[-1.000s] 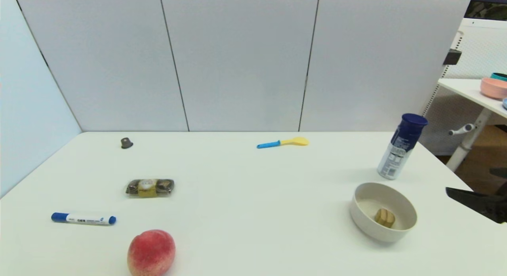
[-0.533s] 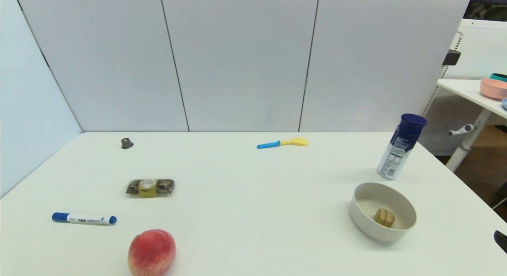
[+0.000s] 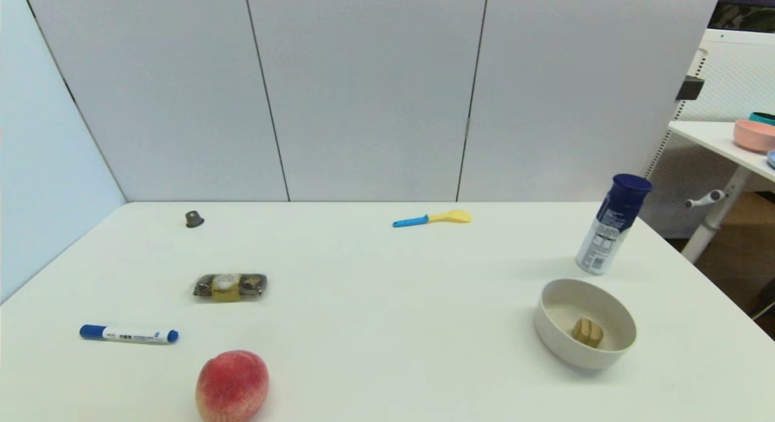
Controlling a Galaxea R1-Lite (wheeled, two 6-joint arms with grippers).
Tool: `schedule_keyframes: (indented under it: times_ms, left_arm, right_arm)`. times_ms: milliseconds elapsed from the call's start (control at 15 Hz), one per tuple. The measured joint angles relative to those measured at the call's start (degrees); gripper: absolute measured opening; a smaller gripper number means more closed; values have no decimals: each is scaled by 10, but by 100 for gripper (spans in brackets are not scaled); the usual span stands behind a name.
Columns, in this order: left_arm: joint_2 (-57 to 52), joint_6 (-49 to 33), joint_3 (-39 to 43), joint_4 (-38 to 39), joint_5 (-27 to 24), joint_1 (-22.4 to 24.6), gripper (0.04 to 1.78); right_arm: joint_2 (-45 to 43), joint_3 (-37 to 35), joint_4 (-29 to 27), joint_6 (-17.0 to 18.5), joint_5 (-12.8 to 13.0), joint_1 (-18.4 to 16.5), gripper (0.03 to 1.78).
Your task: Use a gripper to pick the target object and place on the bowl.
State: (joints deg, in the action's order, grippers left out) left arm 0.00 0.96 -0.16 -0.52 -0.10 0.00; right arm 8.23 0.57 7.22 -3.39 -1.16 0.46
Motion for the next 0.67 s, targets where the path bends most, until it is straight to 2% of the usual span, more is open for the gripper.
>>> schedule_keyframes:
  times_ms: [133,267,667]
  left_arm:
    - [0,0,0,0,0,0,171]
    - [0,0,0,0,0,0,171]
    - [0,0,0,0,0,0,171]
  right_arm:
    - [-48,-4,-58,29,10,-4,169]
    - [-68,-5,-68,56,14,-5,169]
    - [-83,-5,-69,58,15,-6,169]
